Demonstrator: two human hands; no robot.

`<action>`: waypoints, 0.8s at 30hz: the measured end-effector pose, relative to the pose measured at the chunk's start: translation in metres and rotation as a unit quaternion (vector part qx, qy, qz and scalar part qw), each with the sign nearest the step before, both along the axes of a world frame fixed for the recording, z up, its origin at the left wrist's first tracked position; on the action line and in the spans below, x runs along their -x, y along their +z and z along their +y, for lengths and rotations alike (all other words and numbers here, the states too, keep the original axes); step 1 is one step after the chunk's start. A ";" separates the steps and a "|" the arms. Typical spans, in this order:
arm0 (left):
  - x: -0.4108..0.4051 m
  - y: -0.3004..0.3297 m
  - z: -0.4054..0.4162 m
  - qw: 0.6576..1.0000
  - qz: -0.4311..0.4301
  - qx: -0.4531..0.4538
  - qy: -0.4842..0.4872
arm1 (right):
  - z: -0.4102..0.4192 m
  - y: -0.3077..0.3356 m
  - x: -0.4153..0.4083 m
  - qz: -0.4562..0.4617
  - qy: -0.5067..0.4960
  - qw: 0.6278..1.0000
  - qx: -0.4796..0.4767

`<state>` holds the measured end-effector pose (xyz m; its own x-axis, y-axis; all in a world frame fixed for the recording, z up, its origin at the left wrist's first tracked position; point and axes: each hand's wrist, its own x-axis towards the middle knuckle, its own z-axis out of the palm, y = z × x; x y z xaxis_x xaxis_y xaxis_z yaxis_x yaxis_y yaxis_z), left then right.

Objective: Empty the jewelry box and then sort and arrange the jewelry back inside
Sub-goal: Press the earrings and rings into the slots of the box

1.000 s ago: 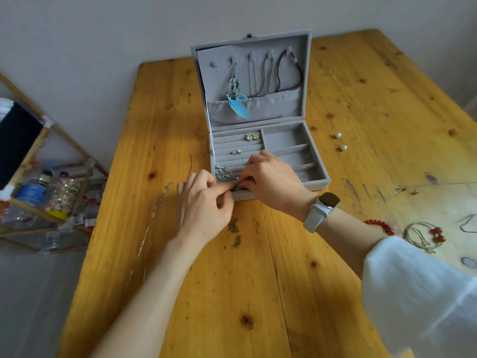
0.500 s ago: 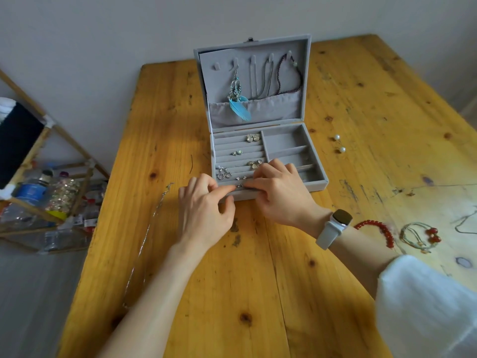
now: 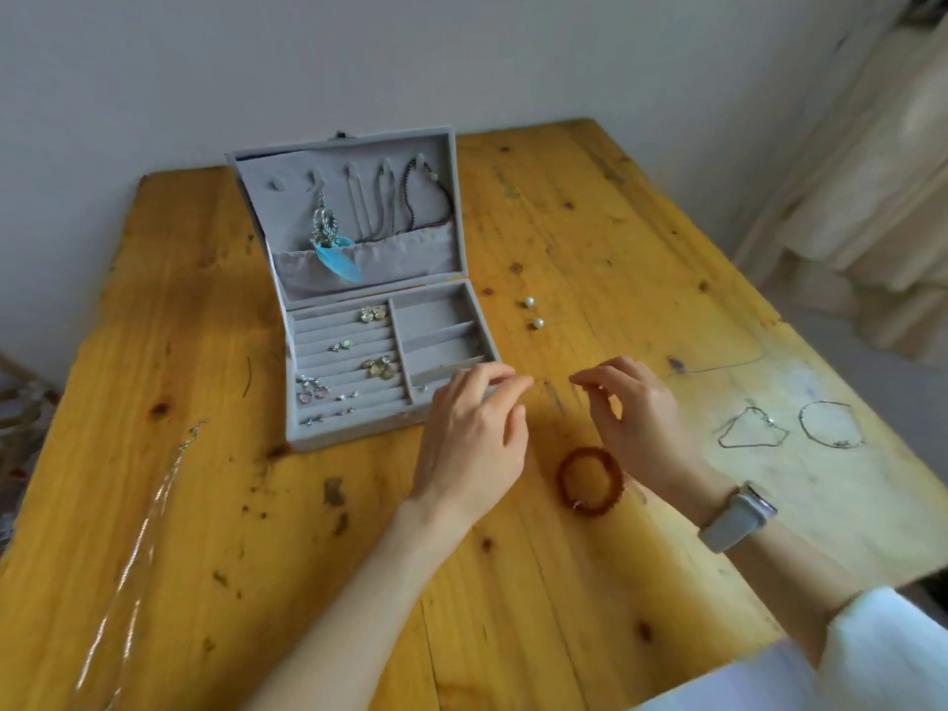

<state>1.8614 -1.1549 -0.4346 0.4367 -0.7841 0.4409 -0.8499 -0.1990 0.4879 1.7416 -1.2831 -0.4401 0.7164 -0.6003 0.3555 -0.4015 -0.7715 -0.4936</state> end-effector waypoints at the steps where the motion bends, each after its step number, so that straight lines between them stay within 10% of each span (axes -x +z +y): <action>1: 0.007 -0.002 -0.011 1.000 0.004 -0.007 -0.020 | -0.010 -0.001 0.010 0.013 -0.032 0.999 -0.005; 24: 0.044 -0.022 -0.125 0.987 0.042 -0.147 -0.048 | -0.059 -0.009 0.045 0.067 -0.122 0.987 -0.084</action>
